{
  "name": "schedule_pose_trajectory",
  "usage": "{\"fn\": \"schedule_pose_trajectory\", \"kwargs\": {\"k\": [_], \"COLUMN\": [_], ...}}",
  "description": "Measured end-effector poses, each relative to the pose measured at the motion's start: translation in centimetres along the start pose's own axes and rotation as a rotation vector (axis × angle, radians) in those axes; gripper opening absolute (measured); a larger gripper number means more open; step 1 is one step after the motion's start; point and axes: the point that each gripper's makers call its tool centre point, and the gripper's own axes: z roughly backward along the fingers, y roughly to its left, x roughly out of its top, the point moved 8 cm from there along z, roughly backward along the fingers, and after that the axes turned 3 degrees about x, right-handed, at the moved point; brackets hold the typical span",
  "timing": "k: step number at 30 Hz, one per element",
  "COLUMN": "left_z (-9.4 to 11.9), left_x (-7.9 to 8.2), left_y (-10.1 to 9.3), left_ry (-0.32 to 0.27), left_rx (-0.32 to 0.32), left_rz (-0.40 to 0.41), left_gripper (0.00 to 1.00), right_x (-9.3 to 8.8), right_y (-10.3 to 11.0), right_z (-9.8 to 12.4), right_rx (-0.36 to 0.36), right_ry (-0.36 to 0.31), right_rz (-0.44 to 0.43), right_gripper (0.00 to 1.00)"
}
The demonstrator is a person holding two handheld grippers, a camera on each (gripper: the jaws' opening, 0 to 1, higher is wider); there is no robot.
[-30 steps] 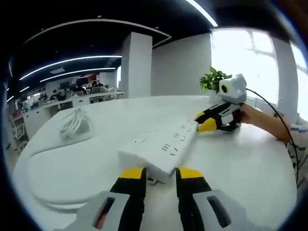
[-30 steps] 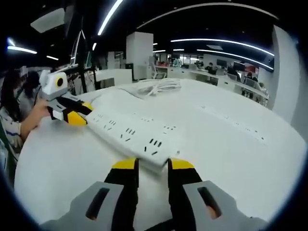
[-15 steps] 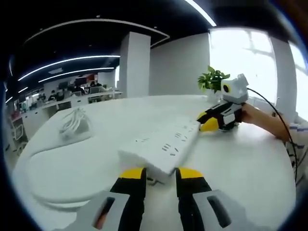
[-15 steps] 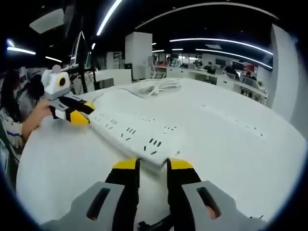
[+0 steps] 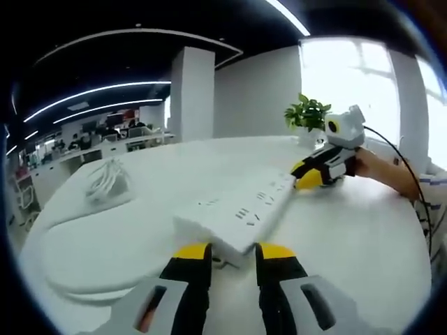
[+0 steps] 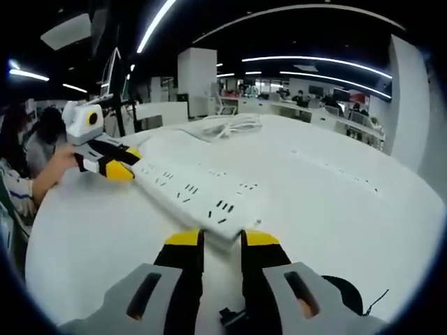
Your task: Straighten the power strip on the desk, plug the charger into it
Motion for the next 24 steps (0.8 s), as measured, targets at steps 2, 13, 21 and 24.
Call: {"fn": "schedule_pose_trajectory", "kwargs": {"k": [2, 13, 21, 24], "left_z": [0.0, 0.4, 0.5, 0.6], "left_x": [0.0, -0.3, -0.5, -0.5], "left_y": [0.0, -0.2, -0.3, -0.4], "left_ry": [0.001, 0.004, 0.004, 0.003], "left_rx": [-0.004, -0.027, -0.043, -0.049], "left_rz": [-0.001, -0.008, 0.004, 0.008], "left_gripper": [0.24, 0.24, 0.24, 0.24], "right_x": [0.0, -0.3, -0.5, -0.6], "right_y": [0.0, 0.9, 1.2, 1.4], "right_z": [0.1, 0.9, 1.4, 1.6], "right_rx": [-0.001, -0.010, -0.011, -0.005], "right_ry": [-0.002, 0.007, 0.002, 0.000], "right_rz": [-0.006, 0.006, 0.001, -0.004], "right_gripper": [0.20, 0.19, 0.18, 0.18]}}
